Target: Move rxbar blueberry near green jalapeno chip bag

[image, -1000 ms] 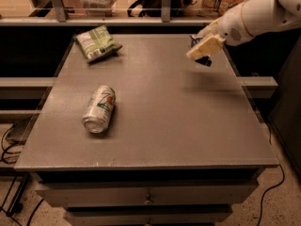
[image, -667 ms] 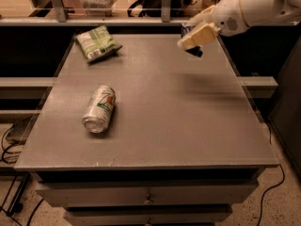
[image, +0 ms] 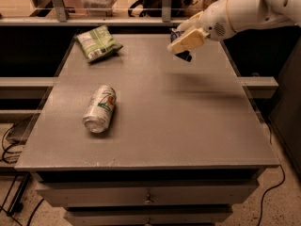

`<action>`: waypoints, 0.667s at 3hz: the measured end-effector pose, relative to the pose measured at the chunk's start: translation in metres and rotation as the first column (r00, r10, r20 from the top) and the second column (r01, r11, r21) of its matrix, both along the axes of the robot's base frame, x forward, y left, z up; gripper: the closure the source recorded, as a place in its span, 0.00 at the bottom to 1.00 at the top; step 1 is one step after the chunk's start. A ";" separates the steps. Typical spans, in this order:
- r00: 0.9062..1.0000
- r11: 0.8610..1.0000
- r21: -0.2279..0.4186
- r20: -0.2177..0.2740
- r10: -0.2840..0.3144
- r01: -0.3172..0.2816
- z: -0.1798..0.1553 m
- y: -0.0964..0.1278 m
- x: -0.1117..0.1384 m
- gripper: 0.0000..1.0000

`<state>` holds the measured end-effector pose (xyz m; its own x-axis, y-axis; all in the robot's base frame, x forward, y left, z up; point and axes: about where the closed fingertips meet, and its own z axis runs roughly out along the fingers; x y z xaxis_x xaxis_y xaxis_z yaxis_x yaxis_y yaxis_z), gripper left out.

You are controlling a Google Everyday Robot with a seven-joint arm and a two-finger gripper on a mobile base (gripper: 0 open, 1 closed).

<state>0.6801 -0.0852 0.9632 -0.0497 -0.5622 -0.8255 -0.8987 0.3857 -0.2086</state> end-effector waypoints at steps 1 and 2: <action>0.998 0.996 0.057 -0.026 0.063 -0.061 -0.020 0.048 0.009 1.00; 0.995 0.990 0.113 -0.057 0.086 -0.079 -0.039 0.090 0.020 1.00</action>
Offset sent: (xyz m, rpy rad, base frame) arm 0.0389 0.1386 -0.0613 0.1907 0.0996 0.0788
